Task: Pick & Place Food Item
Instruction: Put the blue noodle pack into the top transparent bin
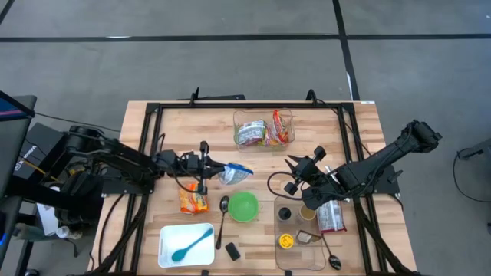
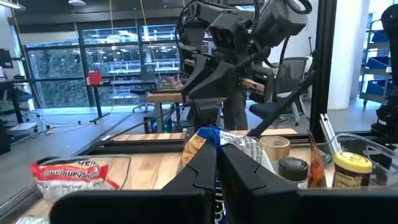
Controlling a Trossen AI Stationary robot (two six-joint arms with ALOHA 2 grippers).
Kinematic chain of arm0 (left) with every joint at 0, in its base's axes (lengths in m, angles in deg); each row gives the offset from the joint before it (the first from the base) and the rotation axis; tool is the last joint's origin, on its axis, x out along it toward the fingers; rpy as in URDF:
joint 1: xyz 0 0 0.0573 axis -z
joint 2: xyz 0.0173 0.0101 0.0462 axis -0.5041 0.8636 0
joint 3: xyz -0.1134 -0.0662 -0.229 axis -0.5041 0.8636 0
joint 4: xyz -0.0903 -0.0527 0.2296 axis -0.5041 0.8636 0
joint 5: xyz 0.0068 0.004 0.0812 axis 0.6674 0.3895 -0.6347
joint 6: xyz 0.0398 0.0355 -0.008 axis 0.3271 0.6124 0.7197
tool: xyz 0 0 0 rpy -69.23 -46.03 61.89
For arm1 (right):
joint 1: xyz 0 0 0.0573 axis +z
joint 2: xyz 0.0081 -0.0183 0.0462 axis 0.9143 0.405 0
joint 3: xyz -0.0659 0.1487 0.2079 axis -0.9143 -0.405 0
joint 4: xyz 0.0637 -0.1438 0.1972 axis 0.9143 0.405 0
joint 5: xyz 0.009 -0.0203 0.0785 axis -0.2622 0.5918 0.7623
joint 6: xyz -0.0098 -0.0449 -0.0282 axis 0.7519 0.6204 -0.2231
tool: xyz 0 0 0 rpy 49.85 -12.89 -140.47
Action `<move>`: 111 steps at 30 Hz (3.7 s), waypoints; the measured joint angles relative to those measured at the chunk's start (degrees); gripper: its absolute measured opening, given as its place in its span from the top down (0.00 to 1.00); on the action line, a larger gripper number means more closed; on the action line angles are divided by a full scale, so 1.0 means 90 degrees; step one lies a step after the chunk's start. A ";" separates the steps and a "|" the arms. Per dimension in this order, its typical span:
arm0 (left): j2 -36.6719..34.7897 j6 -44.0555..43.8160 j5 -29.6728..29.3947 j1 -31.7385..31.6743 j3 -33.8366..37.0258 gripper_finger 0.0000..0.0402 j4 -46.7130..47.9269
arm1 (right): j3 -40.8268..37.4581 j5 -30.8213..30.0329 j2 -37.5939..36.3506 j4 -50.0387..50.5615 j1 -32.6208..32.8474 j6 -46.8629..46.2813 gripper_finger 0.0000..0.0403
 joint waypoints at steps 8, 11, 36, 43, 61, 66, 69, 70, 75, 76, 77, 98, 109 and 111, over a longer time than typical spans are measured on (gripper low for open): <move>0.0835 0.0337 0.0000 -0.0156 -0.0747 1.00 0.0042 | -0.0001 0.0000 0.0000 -0.0024 0.0000 0.0001 0.84; 0.1247 0.0346 -0.0002 -0.0283 -0.1075 0.99 0.0046 | 0.0001 0.0000 0.0000 -0.0023 0.0000 0.0000 0.84; 0.2017 0.0346 -0.0002 -0.0440 -0.1584 1.00 0.0107 | -0.0001 0.2710 0.0388 -0.0057 -0.1136 0.1267 0.84; 0.2015 0.0346 0.0000 -0.0440 -0.1582 0.99 0.0109 | -0.0001 0.4875 0.0181 -0.0766 -0.1580 0.2205 0.84; 0.2012 0.0348 0.0000 -0.0440 -0.1582 0.99 0.0109 | -0.0001 0.5496 0.0172 -0.0676 -0.1957 0.2152 0.76; 0.2012 0.0347 0.0000 -0.0440 -0.1582 1.00 0.0109 | -0.0001 0.5491 0.0172 -0.0475 -0.1955 0.2002 0.60; 0.2012 0.0348 0.0000 -0.0440 -0.1582 0.99 0.0109 | -0.0001 0.5492 0.0172 -0.0475 -0.1955 0.2247 0.49; 0.2012 0.0346 0.0000 -0.0440 -0.1582 0.99 0.0109 | -0.0001 0.5491 0.0172 -0.0481 -0.1957 0.2339 0.46; 0.2012 0.0346 0.0000 -0.0440 -0.1582 1.00 0.0109 | -0.0001 0.5467 0.0172 -0.0672 -0.2050 0.2502 0.40; 0.2012 0.0346 0.0000 -0.0440 -0.1582 1.00 0.0109 | -0.0001 0.5461 0.0172 -0.0707 -0.2093 0.2510 0.40; 0.2012 0.0346 0.0000 -0.0440 -0.1582 1.00 0.0109 | 0.0000 0.5451 0.0172 -0.0721 -0.2136 0.2541 0.40; 0.2012 0.0346 0.0002 -0.0440 -0.1582 0.99 0.0119 | 0.0002 0.6161 0.0172 -0.1549 -0.2507 0.3223 0.45; 0.2012 0.0346 0.0002 -0.0440 -0.1582 0.99 0.0121 | 0.0002 0.6501 0.0178 -0.1518 -0.2691 0.3074 0.60; 0.2012 0.0344 0.0001 -0.0440 -0.1582 0.99 0.0125 | 0.0004 0.6497 0.0231 -0.1521 -0.2693 0.3048 0.63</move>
